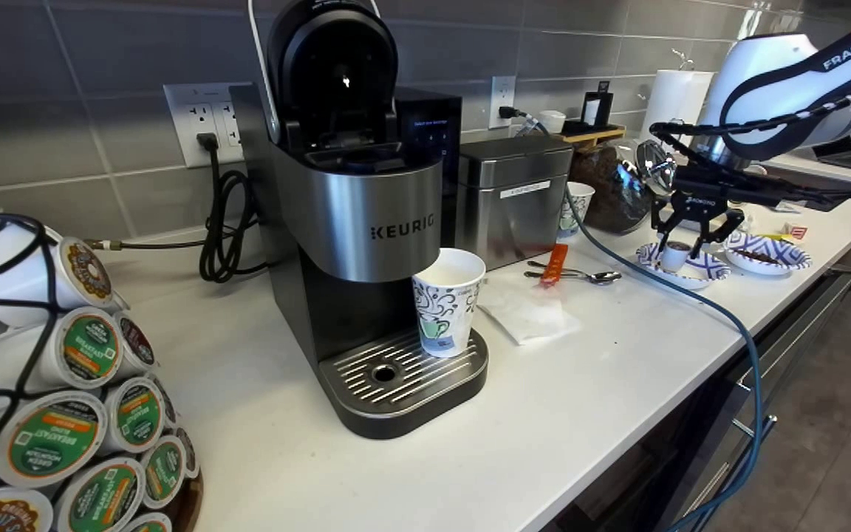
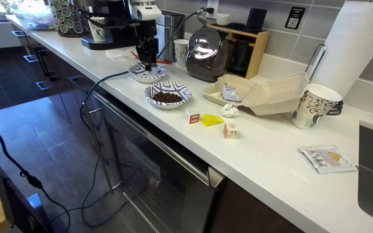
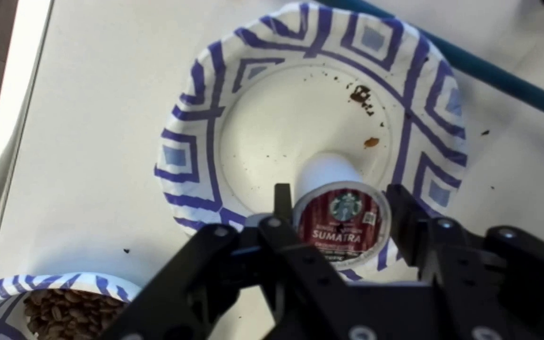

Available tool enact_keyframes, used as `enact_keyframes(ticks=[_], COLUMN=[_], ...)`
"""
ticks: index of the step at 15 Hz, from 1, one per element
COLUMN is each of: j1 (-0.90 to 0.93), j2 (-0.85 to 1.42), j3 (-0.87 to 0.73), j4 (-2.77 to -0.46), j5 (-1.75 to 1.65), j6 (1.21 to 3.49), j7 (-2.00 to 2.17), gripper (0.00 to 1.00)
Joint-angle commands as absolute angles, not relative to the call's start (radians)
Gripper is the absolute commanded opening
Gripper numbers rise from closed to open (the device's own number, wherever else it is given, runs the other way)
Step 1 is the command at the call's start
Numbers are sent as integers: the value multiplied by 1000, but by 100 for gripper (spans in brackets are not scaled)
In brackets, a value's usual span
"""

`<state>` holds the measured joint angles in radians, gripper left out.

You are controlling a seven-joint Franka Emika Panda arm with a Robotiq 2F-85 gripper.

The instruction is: Remove the white object from the bowl

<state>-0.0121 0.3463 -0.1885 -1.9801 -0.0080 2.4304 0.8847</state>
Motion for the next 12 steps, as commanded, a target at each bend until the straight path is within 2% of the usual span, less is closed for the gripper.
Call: enact_keyframes(ticks=[1, 6, 12], j1=[-30, -43, 3], j2=[236, 90, 7], j3=[-156, -89, -6], j4=[-2018, -2049, -2056], j5=[41, 196, 344], j6=[2403, 2381, 2184], j7=[805, 576, 346], gripper=[27, 27, 27])
